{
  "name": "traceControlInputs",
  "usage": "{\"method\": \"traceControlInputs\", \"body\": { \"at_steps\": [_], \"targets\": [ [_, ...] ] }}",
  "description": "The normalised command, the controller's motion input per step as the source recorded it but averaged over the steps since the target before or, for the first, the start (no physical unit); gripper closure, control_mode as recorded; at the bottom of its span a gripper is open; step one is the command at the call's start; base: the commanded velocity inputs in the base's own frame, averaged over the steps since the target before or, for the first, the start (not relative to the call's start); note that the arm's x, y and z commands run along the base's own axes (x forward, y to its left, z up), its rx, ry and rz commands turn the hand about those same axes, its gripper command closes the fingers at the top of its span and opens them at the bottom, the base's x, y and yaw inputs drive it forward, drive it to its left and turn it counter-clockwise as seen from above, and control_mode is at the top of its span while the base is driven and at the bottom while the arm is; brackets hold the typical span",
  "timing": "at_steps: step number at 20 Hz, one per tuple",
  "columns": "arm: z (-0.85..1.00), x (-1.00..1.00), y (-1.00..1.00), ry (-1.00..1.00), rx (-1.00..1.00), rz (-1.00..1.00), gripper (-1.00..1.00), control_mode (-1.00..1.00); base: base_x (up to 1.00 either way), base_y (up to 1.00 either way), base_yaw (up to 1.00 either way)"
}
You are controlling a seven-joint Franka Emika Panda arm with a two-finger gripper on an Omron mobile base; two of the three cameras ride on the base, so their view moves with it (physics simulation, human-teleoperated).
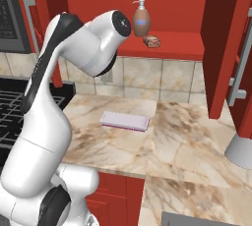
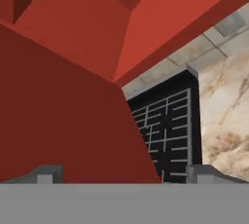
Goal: Pick the bar soap and bar soap from the cabinet and place them on the counter.
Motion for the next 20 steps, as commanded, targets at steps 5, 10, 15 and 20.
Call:
{"method": "traceControlInputs", "body": {
  "at_steps": [5, 10, 15, 20],
  "targets": [
    [-0.04, -0.12, 0.61, 0.07, 0.09, 0.07, -1.0, -1.0, 0.0, 0.0, 0.0],
    [-0.05, -0.15, 0.68, 0.08, 0.1, 0.07, -1.0, -1.0, 0.0, 0.0, 0.0],
    [-0.08, -0.22, 0.66, 0.06, 0.11, 0.07, -1.0, -1.0, 0.0, 0.0, 0.0],
    [-0.15, -0.04, 0.78, 0.04, 0.09, 0.04, -1.0, -1.0, 0.0, 0.0, 0.0]
  ]
}}
